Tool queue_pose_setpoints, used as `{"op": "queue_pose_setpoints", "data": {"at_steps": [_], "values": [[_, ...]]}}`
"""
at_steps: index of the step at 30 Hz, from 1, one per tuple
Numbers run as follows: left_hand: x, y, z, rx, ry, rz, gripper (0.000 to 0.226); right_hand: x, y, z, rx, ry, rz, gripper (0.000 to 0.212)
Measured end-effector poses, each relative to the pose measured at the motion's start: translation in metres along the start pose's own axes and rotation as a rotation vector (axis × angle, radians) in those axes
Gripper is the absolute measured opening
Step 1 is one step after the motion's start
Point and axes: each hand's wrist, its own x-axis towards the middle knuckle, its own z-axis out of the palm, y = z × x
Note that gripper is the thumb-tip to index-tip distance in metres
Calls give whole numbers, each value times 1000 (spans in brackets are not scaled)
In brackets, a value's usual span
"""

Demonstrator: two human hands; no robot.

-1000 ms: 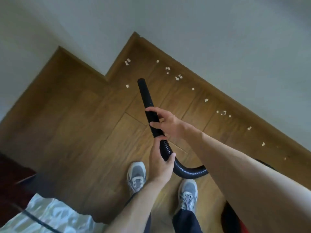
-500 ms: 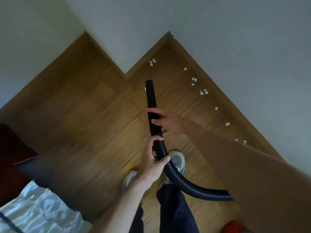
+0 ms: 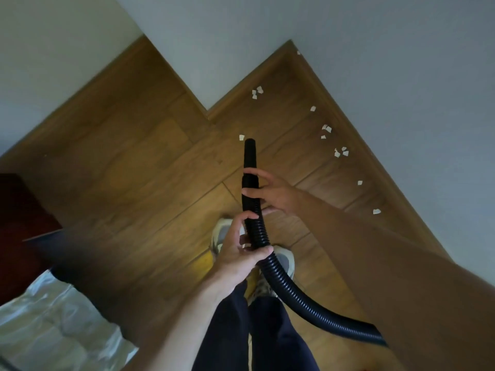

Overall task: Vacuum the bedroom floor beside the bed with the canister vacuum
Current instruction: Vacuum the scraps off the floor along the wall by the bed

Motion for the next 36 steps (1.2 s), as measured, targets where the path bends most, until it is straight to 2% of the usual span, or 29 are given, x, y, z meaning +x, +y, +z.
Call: {"op": "queue_pose_setpoints", "data": {"at_steps": [6,12,18,25,36], "values": [[10,4,-4,-51,22,-32,57,20,-2,4,-6,1,41,64],[29,8,-18,-76,-36,-61,57,46,-3,-1,-18,-8,85,64],[44,10,-28,-90,-68,-105,58,59,-5,-6,16,-23,165,48],[60,27,-29,-129,-91,-112,54,71,-14,-12,86,32,136,46],[86,46,-26,-34,27,-51,63,88,-36,-20,113,163,76,47]]}}
